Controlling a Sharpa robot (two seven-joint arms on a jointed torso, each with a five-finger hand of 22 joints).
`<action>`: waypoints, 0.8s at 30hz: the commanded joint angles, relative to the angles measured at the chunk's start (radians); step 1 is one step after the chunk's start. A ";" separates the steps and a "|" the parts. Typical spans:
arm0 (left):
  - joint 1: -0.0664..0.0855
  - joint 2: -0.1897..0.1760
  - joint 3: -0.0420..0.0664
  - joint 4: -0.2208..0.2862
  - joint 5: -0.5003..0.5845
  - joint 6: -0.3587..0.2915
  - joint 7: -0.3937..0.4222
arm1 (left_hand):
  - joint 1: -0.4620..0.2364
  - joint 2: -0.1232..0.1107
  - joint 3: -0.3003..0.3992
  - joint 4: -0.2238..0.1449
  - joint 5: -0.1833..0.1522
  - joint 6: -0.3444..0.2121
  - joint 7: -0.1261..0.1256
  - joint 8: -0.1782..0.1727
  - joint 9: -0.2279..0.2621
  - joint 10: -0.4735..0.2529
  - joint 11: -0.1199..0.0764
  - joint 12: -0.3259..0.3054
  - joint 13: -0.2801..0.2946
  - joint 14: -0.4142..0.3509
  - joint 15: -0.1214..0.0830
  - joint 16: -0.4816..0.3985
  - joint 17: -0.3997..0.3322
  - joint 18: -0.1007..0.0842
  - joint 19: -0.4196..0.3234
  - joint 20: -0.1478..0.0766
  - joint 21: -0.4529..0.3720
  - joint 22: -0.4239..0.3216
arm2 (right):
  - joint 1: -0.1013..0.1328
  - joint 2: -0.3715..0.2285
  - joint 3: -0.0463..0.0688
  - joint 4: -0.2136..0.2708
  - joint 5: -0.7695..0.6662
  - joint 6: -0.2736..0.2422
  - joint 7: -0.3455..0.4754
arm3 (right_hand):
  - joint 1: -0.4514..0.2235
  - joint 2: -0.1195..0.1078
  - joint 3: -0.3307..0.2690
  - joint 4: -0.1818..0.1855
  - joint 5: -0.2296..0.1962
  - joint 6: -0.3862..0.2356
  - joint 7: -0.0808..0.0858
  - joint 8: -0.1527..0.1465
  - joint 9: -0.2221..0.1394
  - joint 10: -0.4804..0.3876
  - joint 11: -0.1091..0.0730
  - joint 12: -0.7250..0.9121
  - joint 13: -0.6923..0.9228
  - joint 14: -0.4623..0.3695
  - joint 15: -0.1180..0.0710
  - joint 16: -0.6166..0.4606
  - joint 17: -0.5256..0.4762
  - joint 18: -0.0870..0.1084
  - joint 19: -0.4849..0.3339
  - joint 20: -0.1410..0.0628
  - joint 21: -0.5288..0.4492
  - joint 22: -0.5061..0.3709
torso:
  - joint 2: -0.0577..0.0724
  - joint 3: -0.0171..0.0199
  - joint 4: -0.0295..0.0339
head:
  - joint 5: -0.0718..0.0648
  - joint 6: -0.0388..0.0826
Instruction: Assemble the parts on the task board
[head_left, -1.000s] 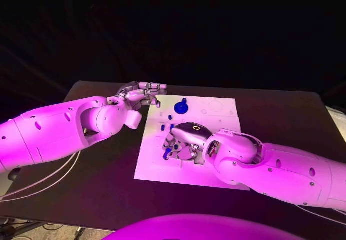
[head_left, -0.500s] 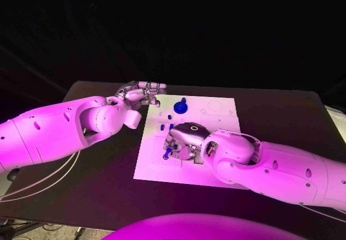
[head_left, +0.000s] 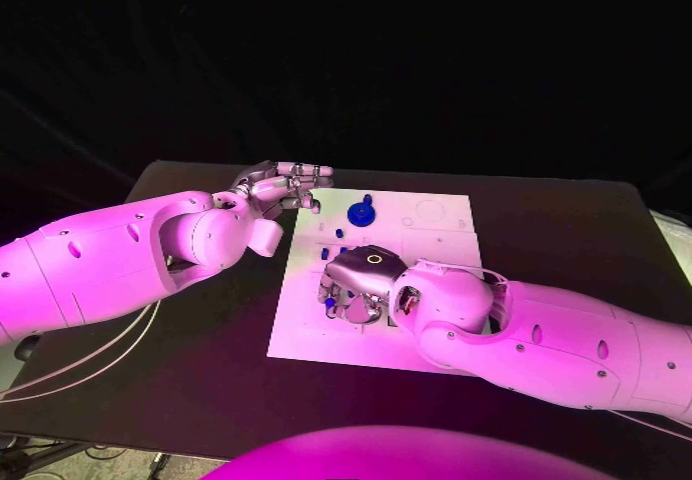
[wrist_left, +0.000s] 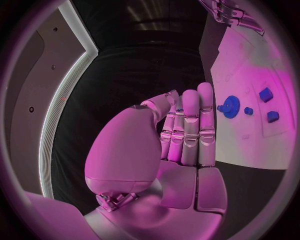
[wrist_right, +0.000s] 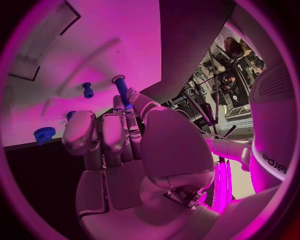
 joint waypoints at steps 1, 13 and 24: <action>0.000 0.002 0.001 0.001 -0.002 0.018 0.003 | -0.002 0.004 0.000 -0.003 0.006 -0.005 0.003 0.000 -0.001 -0.009 -0.001 0.002 0.000 -0.008 0.000 -0.003 -0.001 0.011 -0.007 -0.001 -0.006 -0.001 | -0.007 0.002 -0.009 -0.007 -0.038 0.072 -0.026 | -0.001 0.000 0.002 0.001 0.002 0.001 0.004 0.001 -0.002 0.002 0.002 -0.007 -0.001 0.044 -0.004 0.005 0.001 -0.012 -0.005 0.001 0.005 -0.001 | 0.000 -0.0002 0.0008 | -0.001 0.000; 0.000 0.000 0.001 0.000 -0.002 0.018 0.002 | -0.002 0.004 0.000 -0.003 0.006 -0.005 0.003 0.000 -0.001 -0.009 -0.001 0.002 0.000 -0.008 0.000 -0.003 -0.001 0.011 -0.007 -0.001 -0.006 -0.001 | -0.007 -0.002 -0.011 0.000 -0.047 0.061 -0.027 | -0.004 -0.003 0.002 0.001 0.002 -0.003 0.006 -0.003 -0.003 -0.002 0.004 -0.013 -0.002 0.044 -0.002 0.009 0.003 -0.012 -0.007 0.003 0.005 -0.001 | 0.001 0.0007 0.0007 | 0.000 -0.001; 0.000 -0.001 0.000 -0.001 -0.002 0.019 0.000 | -0.002 0.004 0.000 -0.003 0.006 -0.005 0.003 0.000 -0.001 -0.009 -0.001 0.002 0.000 -0.008 0.000 -0.003 -0.001 0.011 -0.007 -0.001 -0.006 -0.001 | -0.008 -0.026 -0.011 0.017 -0.058 0.051 -0.034 | -0.004 -0.002 0.003 0.001 0.003 -0.001 0.005 -0.002 -0.003 0.000 0.003 -0.013 -0.001 0.044 -0.001 0.011 0.005 -0.012 -0.007 0.003 0.006 0.001 | 0.000 0.0007 -0.0002 | 0.005 -0.005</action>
